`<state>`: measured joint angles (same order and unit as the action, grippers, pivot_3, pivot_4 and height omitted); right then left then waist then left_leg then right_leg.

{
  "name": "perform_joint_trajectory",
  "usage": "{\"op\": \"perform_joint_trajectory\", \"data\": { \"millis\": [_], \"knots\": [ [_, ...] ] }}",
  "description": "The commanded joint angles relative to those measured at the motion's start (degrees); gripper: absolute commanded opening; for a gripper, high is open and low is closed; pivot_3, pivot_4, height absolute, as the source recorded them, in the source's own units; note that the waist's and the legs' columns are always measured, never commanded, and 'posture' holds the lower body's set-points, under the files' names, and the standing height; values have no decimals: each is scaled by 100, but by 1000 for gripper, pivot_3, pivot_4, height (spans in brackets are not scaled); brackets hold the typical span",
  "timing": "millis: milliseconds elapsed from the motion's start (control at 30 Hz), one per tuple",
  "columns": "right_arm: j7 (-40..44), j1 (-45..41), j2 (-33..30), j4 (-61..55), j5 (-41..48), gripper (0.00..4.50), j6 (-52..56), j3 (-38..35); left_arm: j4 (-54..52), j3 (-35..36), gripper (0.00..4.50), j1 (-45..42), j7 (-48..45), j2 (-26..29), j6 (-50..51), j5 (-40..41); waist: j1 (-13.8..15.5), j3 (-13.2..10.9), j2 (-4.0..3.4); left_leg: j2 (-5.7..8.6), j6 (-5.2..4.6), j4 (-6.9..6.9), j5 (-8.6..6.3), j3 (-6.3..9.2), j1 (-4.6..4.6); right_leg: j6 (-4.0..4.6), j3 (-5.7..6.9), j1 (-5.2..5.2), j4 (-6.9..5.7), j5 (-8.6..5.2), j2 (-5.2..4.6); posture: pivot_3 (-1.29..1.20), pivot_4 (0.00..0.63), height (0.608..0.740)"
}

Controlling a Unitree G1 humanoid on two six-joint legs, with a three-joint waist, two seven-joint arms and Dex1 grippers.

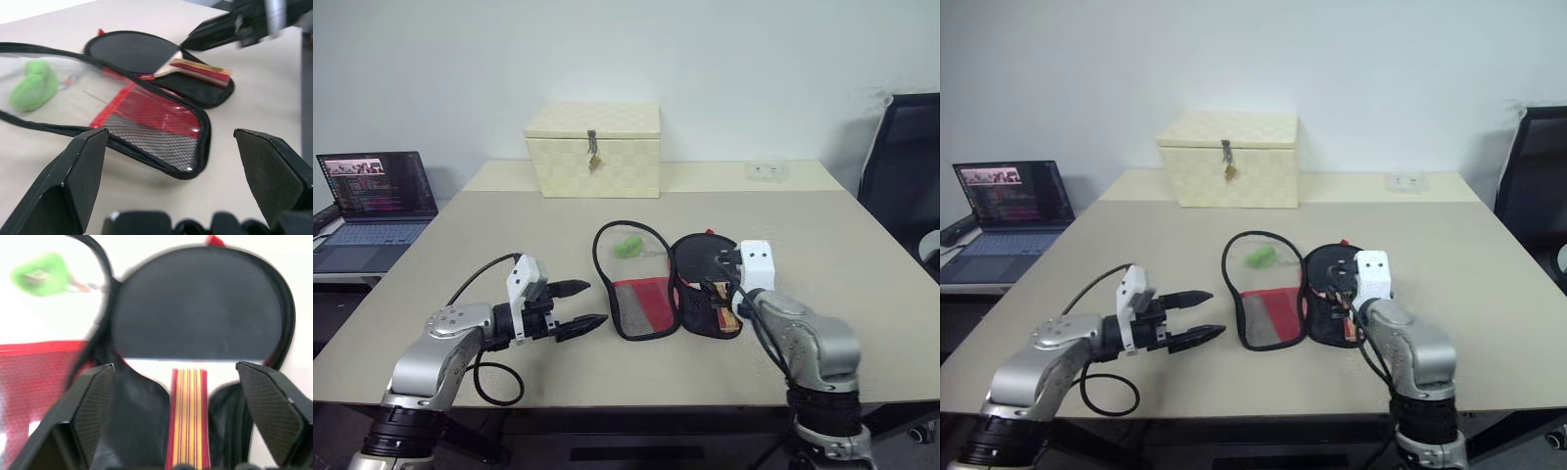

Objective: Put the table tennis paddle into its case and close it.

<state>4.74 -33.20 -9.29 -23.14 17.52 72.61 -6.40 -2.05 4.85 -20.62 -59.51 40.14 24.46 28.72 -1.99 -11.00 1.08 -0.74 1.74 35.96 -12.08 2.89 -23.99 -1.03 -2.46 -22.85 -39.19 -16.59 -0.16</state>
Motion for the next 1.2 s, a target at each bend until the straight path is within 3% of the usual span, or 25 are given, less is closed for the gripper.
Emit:
{"op": "perform_joint_trajectory", "data": {
  "millis": [33, 133, 333, 467, 500, 700, 967, 1200],
  "knots": [
    [1070, -180, -700, -790, 863, 4363, 420, -75, 406, 154, 4500, -292, 269, -8, -182, -233, 2, -1, -1, 0, 0, 0, 0, -1, 1, 0, 1, 1, 0, 0, 0, 0, 150, 740],
    [1822, -200, -1481, -1015, 1424, 4401, 572, -339, 1202, -96, 3953, -647, 620, -7, -562, -884, 11, 0, 0, 2, -1, 2, 0, 0, 4, -1, 8, 10, 3, 0, 3, 0, 150, 740],
    [2333, -128, -2348, -1000, 1789, 4401, 471, -578, 2817, -545, 1750, -1510, 960, -289, -1154, -1759, 18, 3, 5, 6, -1, 5, 0, 2, 8, -2, 12, 22, 11, 0, 5, 0, 150, 740],
    [2365, -30, -2548, -1026, 1886, 4401, 393, -622, 4225, -838, 212, -2354, 1240, -736, -1722, -2289, 32, 4, 8, 8, -1, 8, 0, 5, 3, -3, 15, 21, 10, 1, 5, 0, 150, 740],
    [2367, -4, -2570, -1040, 1907, 4401, 382, -629, 4504, -885, 35, -2512, 1257, -834, -1837, -2376, 33, 4, 8, 10, -1, 9, 0, 6, 2, -3, 16, 22, 10, 1, 4, 0, 150, 740],
    [2332, 250, -2685, -1178, 1960, 4401, 346, -658, 5858, -1082, 35, -3399, 1050, -1641, -2476, -2657, 25, 4, 9, 16, -2, 9, 0, 4, -2, -7, 15, 20, 12, 2, 3, 0, 150, 740],
    [2476, 689, -3304, -1063, 2077, 4401, 306, -1305, 5829, -838, 35, -4597, 239, -2863, -2084, -2142, 54, 1, 17, 28, -1, 21, 0, 11, -23, -16, 20, 16, 16, 5, 0, 0, 150, 740],
    [2353, 742, -3515, -861, 1974, 4401, 187, -1427, 6379, -728, 35, -5014, 675, -3214, -2361, -2270, -54, 1, 15, 40, -2, 11, 0, -10, 0, -17, -1, 17, 10, 5, 11, 0, 150, 740]
  ]
}}
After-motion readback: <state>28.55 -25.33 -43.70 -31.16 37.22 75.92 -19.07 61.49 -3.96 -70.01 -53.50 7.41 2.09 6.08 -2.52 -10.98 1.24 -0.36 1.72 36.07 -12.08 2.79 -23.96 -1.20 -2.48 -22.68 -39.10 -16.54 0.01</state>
